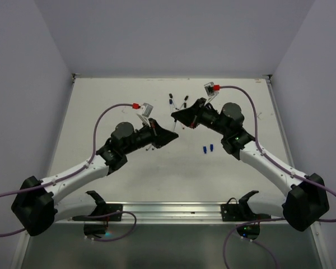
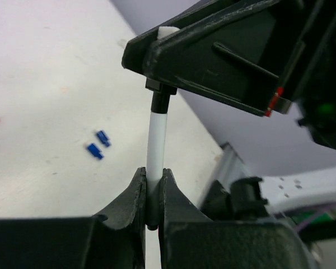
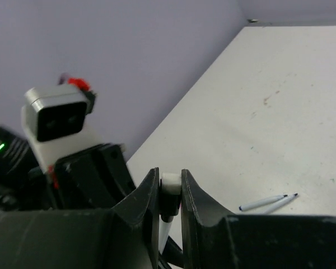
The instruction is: Open the pen caps
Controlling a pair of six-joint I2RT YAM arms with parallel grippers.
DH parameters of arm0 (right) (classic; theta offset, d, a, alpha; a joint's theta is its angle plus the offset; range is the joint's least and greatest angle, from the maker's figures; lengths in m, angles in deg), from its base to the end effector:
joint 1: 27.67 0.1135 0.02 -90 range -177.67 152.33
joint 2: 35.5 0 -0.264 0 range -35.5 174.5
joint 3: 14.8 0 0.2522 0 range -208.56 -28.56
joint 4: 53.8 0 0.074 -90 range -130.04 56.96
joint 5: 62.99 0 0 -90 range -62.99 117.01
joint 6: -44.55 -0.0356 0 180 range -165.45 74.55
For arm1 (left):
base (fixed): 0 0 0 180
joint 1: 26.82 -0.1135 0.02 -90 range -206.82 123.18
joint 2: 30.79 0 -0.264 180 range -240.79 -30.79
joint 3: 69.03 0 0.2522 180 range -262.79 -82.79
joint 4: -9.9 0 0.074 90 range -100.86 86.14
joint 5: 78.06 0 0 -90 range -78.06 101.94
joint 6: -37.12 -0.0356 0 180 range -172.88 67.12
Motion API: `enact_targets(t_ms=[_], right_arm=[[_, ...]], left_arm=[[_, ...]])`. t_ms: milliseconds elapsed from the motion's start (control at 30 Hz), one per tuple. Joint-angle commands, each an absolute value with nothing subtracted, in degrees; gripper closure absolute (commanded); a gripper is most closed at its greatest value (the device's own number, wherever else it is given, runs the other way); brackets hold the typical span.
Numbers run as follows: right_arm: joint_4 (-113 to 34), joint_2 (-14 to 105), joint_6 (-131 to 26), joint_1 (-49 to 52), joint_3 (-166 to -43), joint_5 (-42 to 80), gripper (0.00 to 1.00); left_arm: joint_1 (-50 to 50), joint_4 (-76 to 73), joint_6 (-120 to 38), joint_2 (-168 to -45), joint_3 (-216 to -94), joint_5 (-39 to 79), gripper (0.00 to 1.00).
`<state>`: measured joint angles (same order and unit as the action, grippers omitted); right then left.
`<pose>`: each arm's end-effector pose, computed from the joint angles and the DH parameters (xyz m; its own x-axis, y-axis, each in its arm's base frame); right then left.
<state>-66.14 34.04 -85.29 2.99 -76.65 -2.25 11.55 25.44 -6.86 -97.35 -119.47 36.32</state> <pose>0.2340 0.1590 0.3356 -0.4999 0.3534 -0.7907 -0.7080 0.3590 0.6081 0.1976 -0.1752 0.2846 -0.6452 -0.3251 -0.6914 0.6116 0.3225 -0.7224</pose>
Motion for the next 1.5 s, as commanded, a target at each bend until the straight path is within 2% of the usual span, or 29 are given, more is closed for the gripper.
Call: enact_targets(t_ms=[0, 100, 200, 367, 467, 500, 567, 700, 800, 900, 967, 1100, 1167, 1200, 1267, 1433, 1467], right_arm=[[-45.9, 35.2, -74.9, 7.5, -82.4, 16.3, 1.00], [-36.5, 38.7, -75.2, 10.6, -87.5, 28.3, 1.00], [-25.0, 42.3, -76.2, 13.8, -94.2, 46.5, 1.00], [-18.1, 46.6, -76.9, 14.3, -98.4, 51.4, 1.00], [-18.6, 47.3, -75.6, 14.3, -98.1, 49.0, 1.00], [-21.4, 46.9, -75.4, 13.8, -97.4, 47.2, 1.00], [-26.0, 45.5, -75.6, 11.9, -93.8, 35.9, 1.00], [-35.5, 46.1, -79.8, 2.4, -88.9, 17.6, 1.00], [-42.6, 45.9, -84.2, -3.2, -86.1, 9.0, 1.00], [-58.6, 45.2, -90.2, -7.4, -82.3, 3.0, 1.00], [-68.0, 44.4, -93.6, -8.6, -78.0, 2.1, 1.00], [-87.0, 41.8, -94.5, -8.9, -70.5, 6.8, 1.00], [-87.2, 42.4, -94.4, -9.0, -69.9, 10.5, 1.00], [-87.2, 42.5, -94.5, -9.0, -69.8, 11.8, 1.00], [-84.3, 42.2, -94.5, -9.0, -70.2, 17.1, 1.00], [-76.8, 41.1, -90.7, -9.0, -71.7, 23.6, 1.00], [-76.1, 41.2, -89.8, -9.1, -72.1, 23.8, 1.00]], left_arm=[[17.7, -2.0, -18.4, -93.0, -129.3, -13.4, 1.00], [21.0, -3.8, -21.0, -94.2, -130.9, -22.5, 1.00], [24.3, -8.4, -22.5, -97.3, -133.0, -28.2, 1.00], [26.0, -8.3, -26.1, -97.9, -132.7, -29.6, 1.00], [25.9, -2.6, -30.5, -97.6, -132.3, -21.0, 1.00], [25.9, -1.8, -32.4, -97.3, -132.1, -13.4, 1.00], [25.0, 3.0, -33.5, -96.8, -131.0, -2.1, 1.00], [17.4, 15.4, -23.5, -94.0, -122.3, 26.3, 1.00], [13.4, 27.7, -16.3, -93.0, -115.8, 38.3, 1.00], [12.4, 40.2, -8.4, -93.3, -110.1, 45.5, 1.00], [12.0, 54.6, -0.8, -94.5, -107.7, 49.6, 1.00], [12.0, 69.2, 8.4, -97.5, -106.0, 54.5, 1.00], [12.0, 73.1, 11.1, -98.2, -106.2, 55.1, 1.00], [12.0, 73.4, 11.1, -98.3, -106.3, 55.2, 1.00], [12.1, 65.0, 5.6, -97.3, -107.1, 54.5, 1.00], [14.3, 27.2, -13.7, -92.3, -114.2, 42.2, 1.00], [14.7, 25.0, -16.6, -92.0, -114.9, 40.6, 1.00]])
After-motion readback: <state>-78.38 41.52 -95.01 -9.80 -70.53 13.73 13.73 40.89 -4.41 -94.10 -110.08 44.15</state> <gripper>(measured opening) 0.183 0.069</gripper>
